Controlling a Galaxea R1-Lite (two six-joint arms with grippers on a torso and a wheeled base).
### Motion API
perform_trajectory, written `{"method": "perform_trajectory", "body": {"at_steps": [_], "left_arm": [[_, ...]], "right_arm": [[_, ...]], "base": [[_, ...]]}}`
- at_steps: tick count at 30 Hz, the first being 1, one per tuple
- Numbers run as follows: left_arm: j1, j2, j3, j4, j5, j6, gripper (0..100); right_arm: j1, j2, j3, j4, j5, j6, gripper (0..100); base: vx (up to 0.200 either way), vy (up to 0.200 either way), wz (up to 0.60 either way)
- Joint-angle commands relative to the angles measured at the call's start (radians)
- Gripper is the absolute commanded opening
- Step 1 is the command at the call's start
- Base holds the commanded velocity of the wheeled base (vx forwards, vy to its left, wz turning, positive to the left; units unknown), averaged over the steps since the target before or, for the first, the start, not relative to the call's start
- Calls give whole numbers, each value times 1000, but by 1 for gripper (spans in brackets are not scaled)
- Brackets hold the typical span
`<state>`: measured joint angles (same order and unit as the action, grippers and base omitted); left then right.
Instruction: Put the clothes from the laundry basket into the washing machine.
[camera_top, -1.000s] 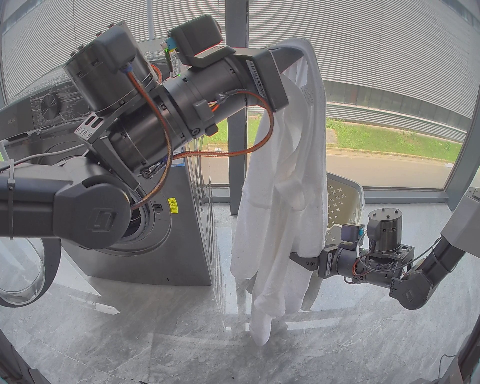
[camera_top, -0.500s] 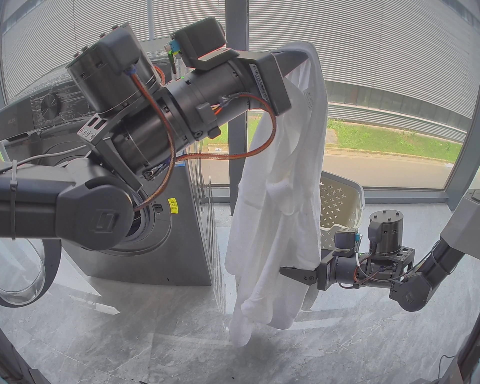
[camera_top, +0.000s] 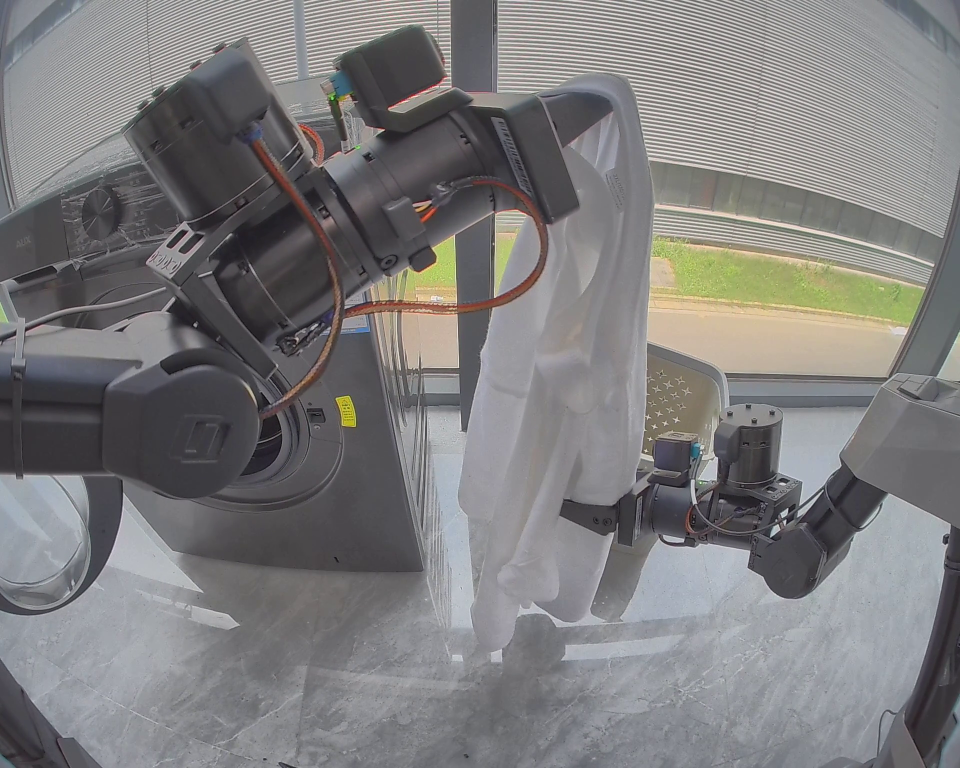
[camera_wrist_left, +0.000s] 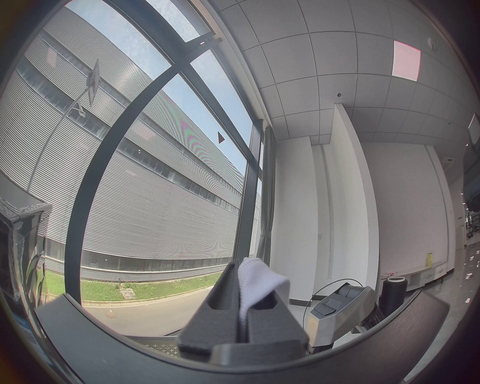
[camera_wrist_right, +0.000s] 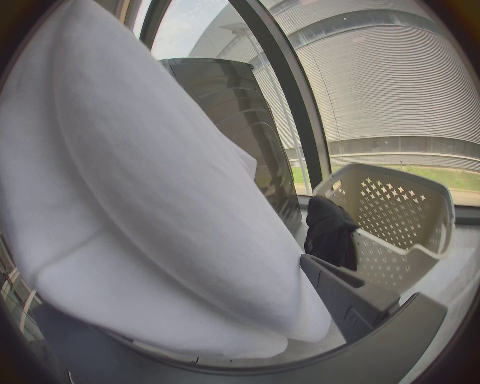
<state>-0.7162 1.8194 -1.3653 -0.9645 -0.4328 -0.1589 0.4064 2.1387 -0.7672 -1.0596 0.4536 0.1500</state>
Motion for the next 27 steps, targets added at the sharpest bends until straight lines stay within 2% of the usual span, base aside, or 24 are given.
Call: {"method": "perform_trajectory", "body": {"at_steps": [1, 3, 5, 7, 13, 18, 19, 27], "left_arm": [[1, 0, 0, 0, -1, -5, 0], [1, 0, 0, 0, -1, -5, 0], [1, 0, 0, 0, -1, -5, 0], [3, 1, 0, 0, -1, -7, 0], [4, 0, 0, 0, -1, -24, 0], [4, -2, 0, -2, -1, -24, 0], [3, -2, 0, 0, 0, -24, 0], [3, -3, 0, 0, 0, -24, 0]], "right_arm": [[14, 46, -41, -30, 30, -1, 100], [46, 56, -41, -62, 92, -1, 100], [61, 63, -41, -71, 111, -3, 100], [104, 75, -52, -102, 152, -1, 100], [138, 101, -89, -120, 208, -1, 100], [161, 113, -99, -131, 238, -1, 100], [169, 119, -99, -148, 244, -1, 0], [192, 139, -145, -158, 252, -1, 0]], "base": [[0, 0, 0], [0, 0, 0], [0, 0, 0], [0, 0, 0], [0, 0, 0], [0, 0, 0], [0, 0, 0], [0, 0, 0]]}}
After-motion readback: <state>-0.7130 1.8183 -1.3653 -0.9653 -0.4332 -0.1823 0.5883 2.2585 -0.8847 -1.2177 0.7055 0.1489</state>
